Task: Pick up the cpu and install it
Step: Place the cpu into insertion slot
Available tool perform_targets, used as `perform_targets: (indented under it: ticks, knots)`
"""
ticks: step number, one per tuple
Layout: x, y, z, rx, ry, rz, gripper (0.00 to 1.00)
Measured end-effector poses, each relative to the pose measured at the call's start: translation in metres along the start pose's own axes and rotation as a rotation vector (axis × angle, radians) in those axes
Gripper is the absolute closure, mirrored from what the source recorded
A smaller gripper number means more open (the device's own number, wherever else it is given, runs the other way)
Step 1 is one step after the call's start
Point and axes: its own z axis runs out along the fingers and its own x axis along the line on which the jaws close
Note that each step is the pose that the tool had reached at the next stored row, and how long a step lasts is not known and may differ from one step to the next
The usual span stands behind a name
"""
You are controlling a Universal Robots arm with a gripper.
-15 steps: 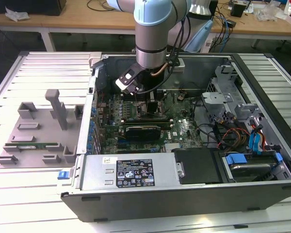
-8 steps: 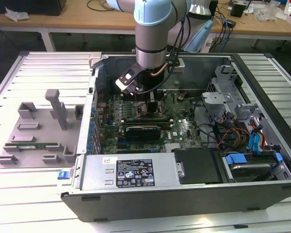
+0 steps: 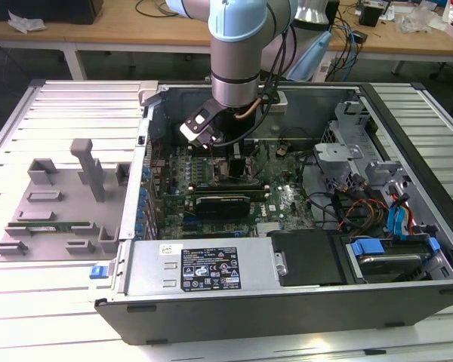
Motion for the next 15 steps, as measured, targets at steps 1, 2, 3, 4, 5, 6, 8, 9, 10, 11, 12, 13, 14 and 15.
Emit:
perform_targets:
  ticks: [1,2,3,4,5,6,8,9,10,11,12,13,14,15]
  knots:
    - [0.0000,0.0000,0.0000,0.0000,0.0001,0.000,0.38]
    - [0.0000,0.0000,0.0001,0.0000,0.0002,0.000,0.38]
    - [0.0002,0.0001,0.0001,-0.0001,0.0002,0.000,0.38]
    - [0.0003,0.0000,0.0001,0.0000,0.0002,0.001,0.38]
    - [0.0004,0.0000,0.0000,0.0000,0.0001,0.001,0.38]
    - [0.0007,0.0000,-0.0001,0.0000,0.0002,0.002,0.38]
    - [0.0014,0.0001,-0.0006,0.0001,0.0002,0.004,0.38]
    - [0.0015,0.0001,-0.0007,0.0000,0.0004,0.006,0.38]
    - [0.0015,0.0000,-0.0008,0.0001,0.0003,0.006,0.38]
    - [0.0015,0.0002,-0.0008,0.0002,0.0002,0.006,0.38]
    - [0.0015,0.0012,-0.0008,0.0002,0.0002,0.006,0.38]
    - [0.0015,0.0025,-0.0007,0.0002,0.0003,0.006,0.38]
    - [0.0015,0.0026,-0.0007,0.0002,0.0002,0.006,0.38]
    - [0.0015,0.0027,-0.0021,0.0002,0.0002,0.006,0.38]
